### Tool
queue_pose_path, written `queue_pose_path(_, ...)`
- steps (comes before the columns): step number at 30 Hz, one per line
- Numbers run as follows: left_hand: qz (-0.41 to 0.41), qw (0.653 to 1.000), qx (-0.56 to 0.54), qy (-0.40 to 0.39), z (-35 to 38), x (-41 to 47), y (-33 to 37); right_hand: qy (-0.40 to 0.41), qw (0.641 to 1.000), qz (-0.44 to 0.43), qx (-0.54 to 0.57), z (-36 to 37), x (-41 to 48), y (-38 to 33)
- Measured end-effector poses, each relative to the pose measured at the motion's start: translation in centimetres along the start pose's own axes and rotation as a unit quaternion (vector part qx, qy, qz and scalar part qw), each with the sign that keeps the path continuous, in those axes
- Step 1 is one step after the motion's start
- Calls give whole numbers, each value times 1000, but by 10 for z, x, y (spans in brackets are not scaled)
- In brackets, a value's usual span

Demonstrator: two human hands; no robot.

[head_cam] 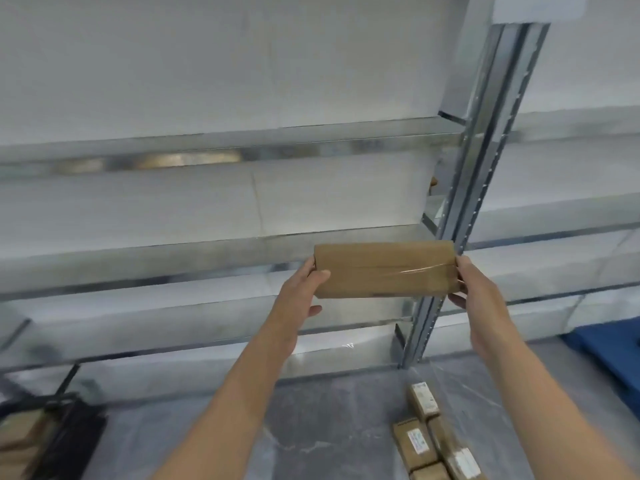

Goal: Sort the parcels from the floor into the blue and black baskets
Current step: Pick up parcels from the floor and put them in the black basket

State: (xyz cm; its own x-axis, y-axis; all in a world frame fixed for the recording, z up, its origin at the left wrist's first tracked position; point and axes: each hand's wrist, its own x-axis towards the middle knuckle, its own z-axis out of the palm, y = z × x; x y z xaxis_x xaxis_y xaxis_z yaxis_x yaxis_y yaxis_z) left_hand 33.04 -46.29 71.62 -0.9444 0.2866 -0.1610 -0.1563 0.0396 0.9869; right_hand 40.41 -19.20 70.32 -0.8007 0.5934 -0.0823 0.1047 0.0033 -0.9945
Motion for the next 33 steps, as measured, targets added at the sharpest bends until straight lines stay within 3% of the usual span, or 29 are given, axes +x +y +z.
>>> queue_pose_path(12,3,982,-36,185,-259,-58,-18,-191,981,-20,-22,282,-47,-4)
queue_pose_path(19,-3,961,-42,273,-343,-98,-31,-279,960,-17,-35,397,-76,-1)
queue_pose_path(25,-21,923,-82,376,-390,-121,-46,-360,932,-15,-43,488,-82,17)
queue_pose_path(33,-45,852,-106,510,-424,-125,-57,-520,853,-20,-53,599,-84,25)
